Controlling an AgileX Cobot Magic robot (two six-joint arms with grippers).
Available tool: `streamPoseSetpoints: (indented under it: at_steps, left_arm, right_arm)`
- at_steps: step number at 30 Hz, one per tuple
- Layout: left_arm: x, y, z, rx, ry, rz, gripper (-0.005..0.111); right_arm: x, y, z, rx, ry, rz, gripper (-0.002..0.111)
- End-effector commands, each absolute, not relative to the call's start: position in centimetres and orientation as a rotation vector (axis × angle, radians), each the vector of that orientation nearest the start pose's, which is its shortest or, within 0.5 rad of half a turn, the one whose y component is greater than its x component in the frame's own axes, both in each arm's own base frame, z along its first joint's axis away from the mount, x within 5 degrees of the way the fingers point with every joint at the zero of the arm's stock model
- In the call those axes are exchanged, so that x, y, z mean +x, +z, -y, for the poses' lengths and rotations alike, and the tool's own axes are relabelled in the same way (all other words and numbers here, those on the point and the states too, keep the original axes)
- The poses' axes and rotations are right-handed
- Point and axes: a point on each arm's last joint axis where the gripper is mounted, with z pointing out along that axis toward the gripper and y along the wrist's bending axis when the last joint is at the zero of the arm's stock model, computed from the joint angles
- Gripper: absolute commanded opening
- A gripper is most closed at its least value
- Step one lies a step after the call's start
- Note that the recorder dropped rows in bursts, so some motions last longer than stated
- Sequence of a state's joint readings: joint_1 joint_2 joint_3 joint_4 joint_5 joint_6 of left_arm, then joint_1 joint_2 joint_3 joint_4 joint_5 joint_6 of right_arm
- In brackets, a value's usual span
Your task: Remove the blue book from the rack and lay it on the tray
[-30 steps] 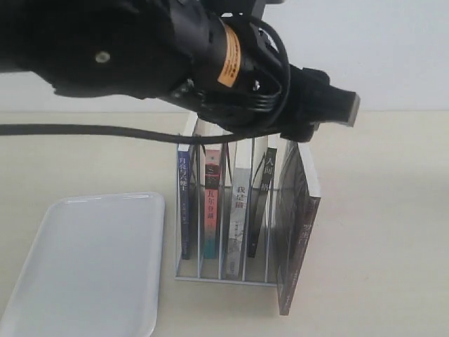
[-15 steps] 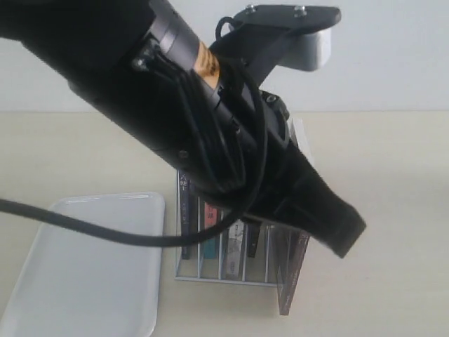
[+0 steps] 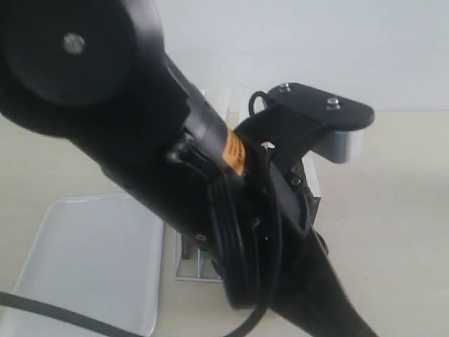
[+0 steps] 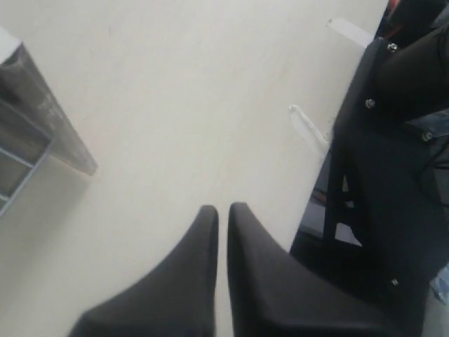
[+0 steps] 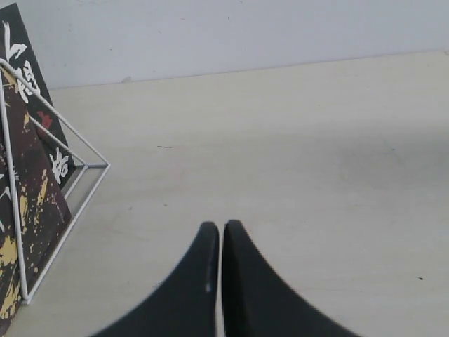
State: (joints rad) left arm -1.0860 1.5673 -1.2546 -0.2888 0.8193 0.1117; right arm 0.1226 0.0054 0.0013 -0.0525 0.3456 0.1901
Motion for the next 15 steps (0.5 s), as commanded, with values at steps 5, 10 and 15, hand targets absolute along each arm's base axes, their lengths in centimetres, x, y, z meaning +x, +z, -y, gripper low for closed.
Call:
streamPoseSetpoints:
  at_steps: [5,10,15]
  left_arm:
    - [15.7,26.8,32.8,1.327,-0.631,-2.204,0.004]
    - [17.7,26.1,32.6,1.319,-0.534,-2.143,0.004]
    - [20.5,26.3,31.4,1.22,-0.475,-2.122,0.004]
  right_arm:
    - [5.4,18.3,-0.5,0.021,0.161,-1.819,0.001]
    - [5.4,18.3,-0.5,0.021,0.161,-1.819,0.001]
    - [5.4,18.3,-0.5,0.021,0.161,-1.819,0.001]
